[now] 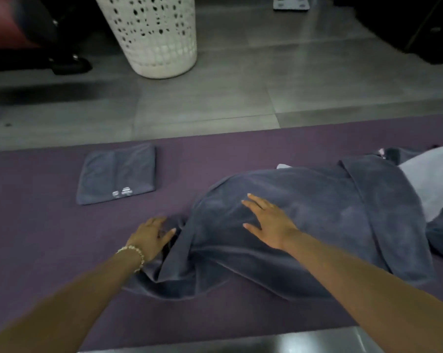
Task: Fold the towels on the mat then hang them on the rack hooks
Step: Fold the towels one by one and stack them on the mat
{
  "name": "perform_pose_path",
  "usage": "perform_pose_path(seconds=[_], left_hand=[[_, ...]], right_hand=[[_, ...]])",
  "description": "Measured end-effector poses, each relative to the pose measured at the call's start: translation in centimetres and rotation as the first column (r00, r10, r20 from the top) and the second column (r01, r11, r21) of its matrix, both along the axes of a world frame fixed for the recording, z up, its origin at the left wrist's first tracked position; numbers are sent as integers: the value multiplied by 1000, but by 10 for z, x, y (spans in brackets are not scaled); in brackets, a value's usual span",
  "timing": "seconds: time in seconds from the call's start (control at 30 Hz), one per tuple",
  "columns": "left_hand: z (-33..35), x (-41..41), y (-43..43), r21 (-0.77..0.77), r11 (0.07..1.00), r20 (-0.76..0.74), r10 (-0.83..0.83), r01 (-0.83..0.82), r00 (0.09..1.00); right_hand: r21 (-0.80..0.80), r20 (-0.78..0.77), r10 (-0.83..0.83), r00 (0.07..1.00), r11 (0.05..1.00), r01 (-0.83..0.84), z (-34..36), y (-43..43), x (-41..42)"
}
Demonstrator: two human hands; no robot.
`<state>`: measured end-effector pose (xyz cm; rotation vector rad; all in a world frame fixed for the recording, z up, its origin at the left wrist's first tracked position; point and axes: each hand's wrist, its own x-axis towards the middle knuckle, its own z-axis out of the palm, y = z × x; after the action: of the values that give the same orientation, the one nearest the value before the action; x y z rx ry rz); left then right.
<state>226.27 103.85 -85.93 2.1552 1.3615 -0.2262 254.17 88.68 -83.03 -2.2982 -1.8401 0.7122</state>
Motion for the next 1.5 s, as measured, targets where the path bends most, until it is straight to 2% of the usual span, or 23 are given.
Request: perform_pose_path(seconds=[0.1,0.2,0.37,0.47,0.53,0.63,0.7,0.8,0.87,0.97,1.03,1.07,1.17,1.3,1.37,1.43,1.5], left_hand=[[-21,-35,7,-121,967,45,231,-224,972],[-40,-46,9,-253,911,140,367,-325,919],[-53,-43,2,-289,900,104,368,-326,924],[-44,-45,-9,-408,855,151,409,-321,900],[-36,-52,-14,-488,828,170,400,-276,901],[-26,-63,-13,-538,828,171,294,-161,940],[-17,-67,-11,-576,806,149,265,-134,952],[-5,-70,-3,-691,707,91,289,-149,953],[-1,-73,3,-797,582,88,373,-159,923],[6,-71,4,-936,338,126,583,-99,803],[15,-70,6,-960,280,190,713,-25,675],[22,-70,8,-952,305,228,742,-15,630],[38,-79,15,-886,458,337,740,-69,582],[49,-102,30,-784,615,527,731,-85,432],[58,-113,36,-754,653,579,712,-72,397],[66,-122,41,-756,652,592,717,-53,368],[72,-129,45,-769,639,584,715,-22,383]], right_hand=[[-16,-55,8,998,1000,-9,-9,34,-32],[-12,-132,23,991,1000,-25,-22,66,-65],[-47,-144,120,982,991,-128,-39,100,-114],[-159,-99,184,978,967,-198,-42,101,-129],[-256,-116,152,982,950,-178,-47,93,-132],[-315,-298,47,953,938,-145,-55,73,-135],[-262,-496,-63,866,962,-80,-55,68,-136],[-222,-665,-165,728,975,19,-38,80,-136],[-212,-744,-193,640,976,48,-18,97,-143],[-236,-828,-200,524,972,-1,12,123,-158],[-254,-847,-199,493,966,-46,30,138,-168],[-254,-849,-196,490,966,-52,36,144,-172],[-234,-830,-185,527,972,-27,51,158,-182],[-208,-783,-110,612,974,-92,63,164,-200],[-199,-779,-93,620,974,-104,70,168,-209],[-205,-780,-102,617,974,-99,76,173,-215],[-204,-771,-96,629,973,-103,80,176,-218]])
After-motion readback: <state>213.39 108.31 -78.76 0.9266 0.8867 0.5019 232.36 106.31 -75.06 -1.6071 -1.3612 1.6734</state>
